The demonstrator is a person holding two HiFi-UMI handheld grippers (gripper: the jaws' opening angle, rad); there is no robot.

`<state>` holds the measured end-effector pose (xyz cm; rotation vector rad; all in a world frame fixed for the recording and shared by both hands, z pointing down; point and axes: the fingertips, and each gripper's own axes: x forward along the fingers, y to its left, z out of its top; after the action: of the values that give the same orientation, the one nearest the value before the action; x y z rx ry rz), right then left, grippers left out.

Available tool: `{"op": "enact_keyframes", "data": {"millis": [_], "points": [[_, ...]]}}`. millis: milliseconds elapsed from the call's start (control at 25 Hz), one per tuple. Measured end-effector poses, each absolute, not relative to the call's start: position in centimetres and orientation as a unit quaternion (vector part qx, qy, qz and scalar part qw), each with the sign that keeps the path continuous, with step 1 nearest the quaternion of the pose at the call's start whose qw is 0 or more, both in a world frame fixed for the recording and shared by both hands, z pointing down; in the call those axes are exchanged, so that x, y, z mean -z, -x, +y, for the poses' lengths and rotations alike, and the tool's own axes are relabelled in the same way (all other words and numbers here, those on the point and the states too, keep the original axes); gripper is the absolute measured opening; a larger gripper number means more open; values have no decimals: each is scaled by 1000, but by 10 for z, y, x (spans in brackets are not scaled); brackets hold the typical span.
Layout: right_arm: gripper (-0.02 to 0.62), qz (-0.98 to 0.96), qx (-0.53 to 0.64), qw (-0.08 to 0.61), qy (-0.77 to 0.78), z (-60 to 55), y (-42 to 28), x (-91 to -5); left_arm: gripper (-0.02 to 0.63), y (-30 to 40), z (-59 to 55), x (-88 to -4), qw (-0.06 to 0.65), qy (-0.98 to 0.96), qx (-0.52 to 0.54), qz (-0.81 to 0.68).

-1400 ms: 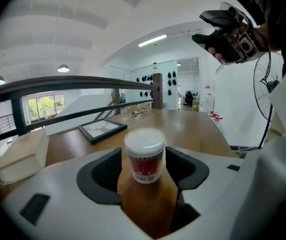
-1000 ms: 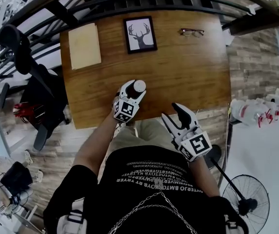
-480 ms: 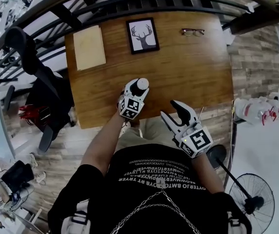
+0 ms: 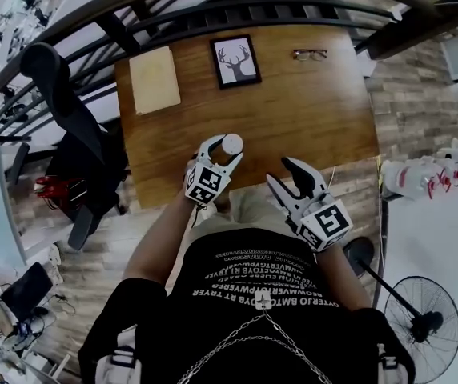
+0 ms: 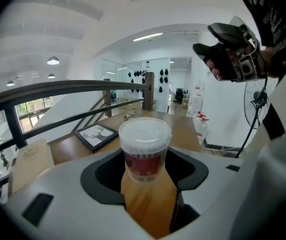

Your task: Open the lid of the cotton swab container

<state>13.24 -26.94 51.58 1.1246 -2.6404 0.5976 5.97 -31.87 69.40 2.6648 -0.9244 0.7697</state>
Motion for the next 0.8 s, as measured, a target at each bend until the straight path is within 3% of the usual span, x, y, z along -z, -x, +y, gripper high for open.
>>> {"op": "enact_keyframes", "data": {"millis": [800], "points": [[196,-919,-136,93,-358,-245,-44,-455,267,27,-272,-510,107,-913,-237,-315]]}}
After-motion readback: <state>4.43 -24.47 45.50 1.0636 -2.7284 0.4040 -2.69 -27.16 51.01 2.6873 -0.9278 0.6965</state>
